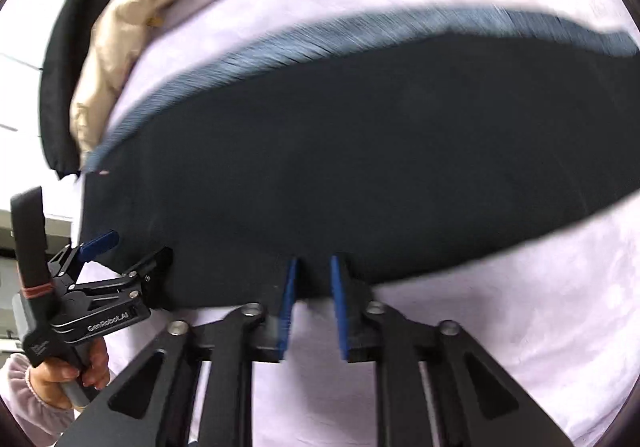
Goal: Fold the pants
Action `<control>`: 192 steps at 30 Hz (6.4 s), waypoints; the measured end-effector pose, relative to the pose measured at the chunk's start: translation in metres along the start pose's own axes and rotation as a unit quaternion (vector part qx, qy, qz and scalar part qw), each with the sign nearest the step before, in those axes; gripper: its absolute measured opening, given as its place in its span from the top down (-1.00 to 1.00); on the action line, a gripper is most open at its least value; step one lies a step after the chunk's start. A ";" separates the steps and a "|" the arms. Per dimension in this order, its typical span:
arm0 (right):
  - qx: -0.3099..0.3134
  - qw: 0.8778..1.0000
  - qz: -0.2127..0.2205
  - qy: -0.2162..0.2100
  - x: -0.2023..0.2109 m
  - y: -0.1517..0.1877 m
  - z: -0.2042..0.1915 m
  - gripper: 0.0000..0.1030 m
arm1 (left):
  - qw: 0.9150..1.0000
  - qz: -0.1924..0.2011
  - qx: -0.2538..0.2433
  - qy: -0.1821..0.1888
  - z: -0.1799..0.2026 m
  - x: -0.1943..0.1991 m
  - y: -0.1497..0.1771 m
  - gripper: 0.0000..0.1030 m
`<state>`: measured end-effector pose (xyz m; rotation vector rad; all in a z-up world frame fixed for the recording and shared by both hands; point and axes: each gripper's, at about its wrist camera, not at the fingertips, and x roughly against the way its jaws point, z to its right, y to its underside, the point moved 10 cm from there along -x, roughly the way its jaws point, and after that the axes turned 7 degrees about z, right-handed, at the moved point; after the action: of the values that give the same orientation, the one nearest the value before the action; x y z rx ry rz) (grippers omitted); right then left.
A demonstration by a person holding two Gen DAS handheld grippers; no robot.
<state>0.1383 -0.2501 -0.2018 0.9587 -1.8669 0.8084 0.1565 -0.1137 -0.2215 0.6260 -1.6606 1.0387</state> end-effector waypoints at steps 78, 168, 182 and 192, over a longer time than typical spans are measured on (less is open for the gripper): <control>-0.186 0.982 -0.014 0.015 0.137 0.028 0.156 -0.33 | 0.994 -0.027 -0.096 -0.041 0.135 0.127 -0.022 -1.00; -0.279 0.916 0.154 -0.244 0.108 -0.140 0.268 0.72 | 0.999 0.050 -0.003 -0.004 0.274 0.033 -0.161 -0.40; -0.213 0.932 0.167 -0.242 0.135 -0.153 0.238 0.72 | 0.998 0.045 -0.039 0.008 0.271 0.026 -0.130 -0.47; -0.083 0.960 0.189 -0.188 0.164 -0.157 0.162 0.72 | 0.996 0.015 -0.058 0.066 0.283 0.025 -0.082 -0.49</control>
<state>0.1539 -0.5085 -0.0979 0.6902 -2.4560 0.7062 0.0760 -0.3967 -0.1972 0.4484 -1.6048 0.9770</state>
